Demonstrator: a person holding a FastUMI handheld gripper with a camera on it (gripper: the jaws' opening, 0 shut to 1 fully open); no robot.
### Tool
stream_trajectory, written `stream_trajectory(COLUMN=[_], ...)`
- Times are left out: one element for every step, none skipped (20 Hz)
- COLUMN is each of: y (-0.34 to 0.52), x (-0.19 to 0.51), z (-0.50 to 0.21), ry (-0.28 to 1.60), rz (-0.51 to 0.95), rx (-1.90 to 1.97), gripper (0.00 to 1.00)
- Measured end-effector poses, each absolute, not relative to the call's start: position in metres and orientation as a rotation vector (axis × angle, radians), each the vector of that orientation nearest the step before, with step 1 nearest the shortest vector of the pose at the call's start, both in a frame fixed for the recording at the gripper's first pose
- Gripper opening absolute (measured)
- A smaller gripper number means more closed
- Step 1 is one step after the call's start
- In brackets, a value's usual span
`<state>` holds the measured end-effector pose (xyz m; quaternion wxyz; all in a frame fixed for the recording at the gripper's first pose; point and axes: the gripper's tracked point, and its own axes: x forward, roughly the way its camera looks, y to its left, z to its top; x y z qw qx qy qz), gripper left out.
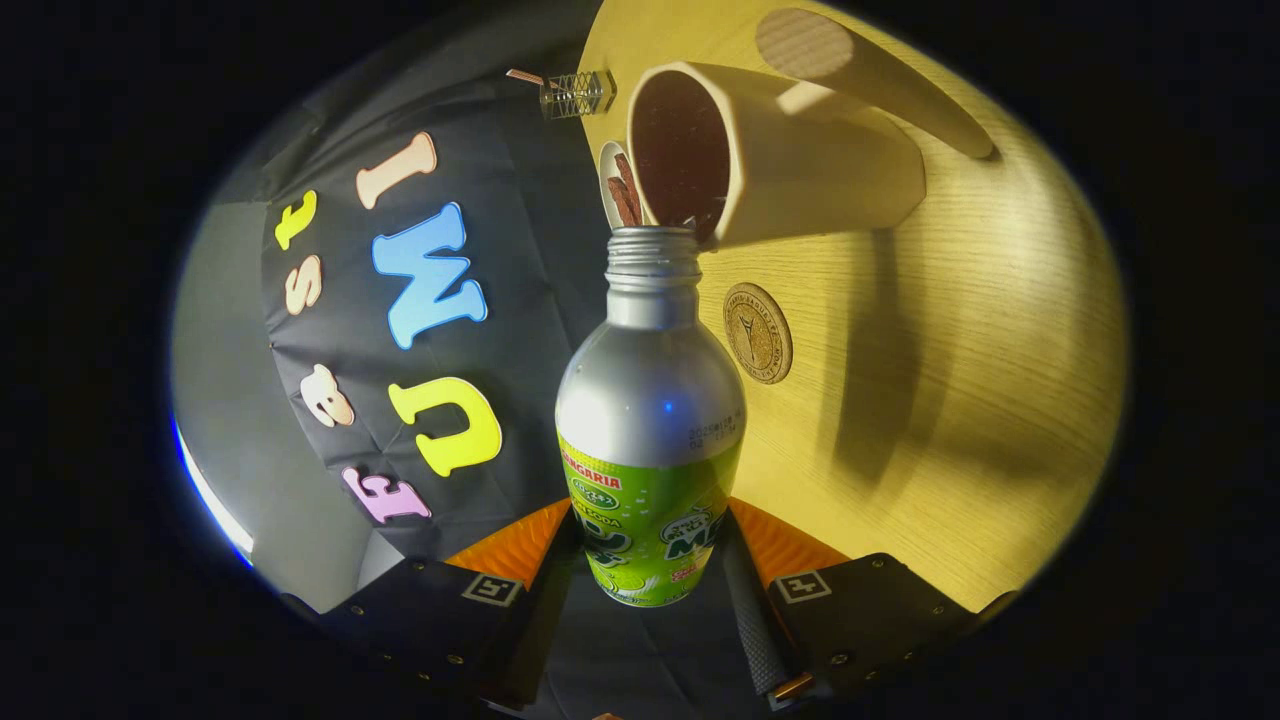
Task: Take the bottle from table, then pour the juice into the cup, finally place the bottle on the coaster
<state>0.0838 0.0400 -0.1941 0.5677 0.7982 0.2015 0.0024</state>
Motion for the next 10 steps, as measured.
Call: stream_trajectory(y=[0.0399, 0.0381, 0.0375, 0.0379, 0.0393, 0.0396, 0.0398, 0.0388, 0.0393, 0.0404], x=[0.0851, 0.0836, 0.0837, 0.0835, 0.0838, 0.0832, 0.0841, 0.0842, 0.0845, 0.0851], z=[-0.1939, -0.194, -0.1938, -0.1909, -0.1908, -0.1893, -0.1889, -0.1874, -0.1865, -0.1854], ry=[0.474, 0.473, 0.472, 0.473, 0.475, 0.474, 0.472, 0.471, 0.471, 0.474], rz=[0.006, 0.004, 0.006, 0.009, 0.011, 0.01, 0.011, 0.013, 0.016, 0.017], rx=[1.881, 1.886, 1.892, 1.896, 1.901, 1.907, 1.916, 1.923, 1.928, 1.933], gripper=[0.76, 0.76, 0.76, 0.76, 0.76, 0.76, 0.76, 0.77, 0.76, 0.76])
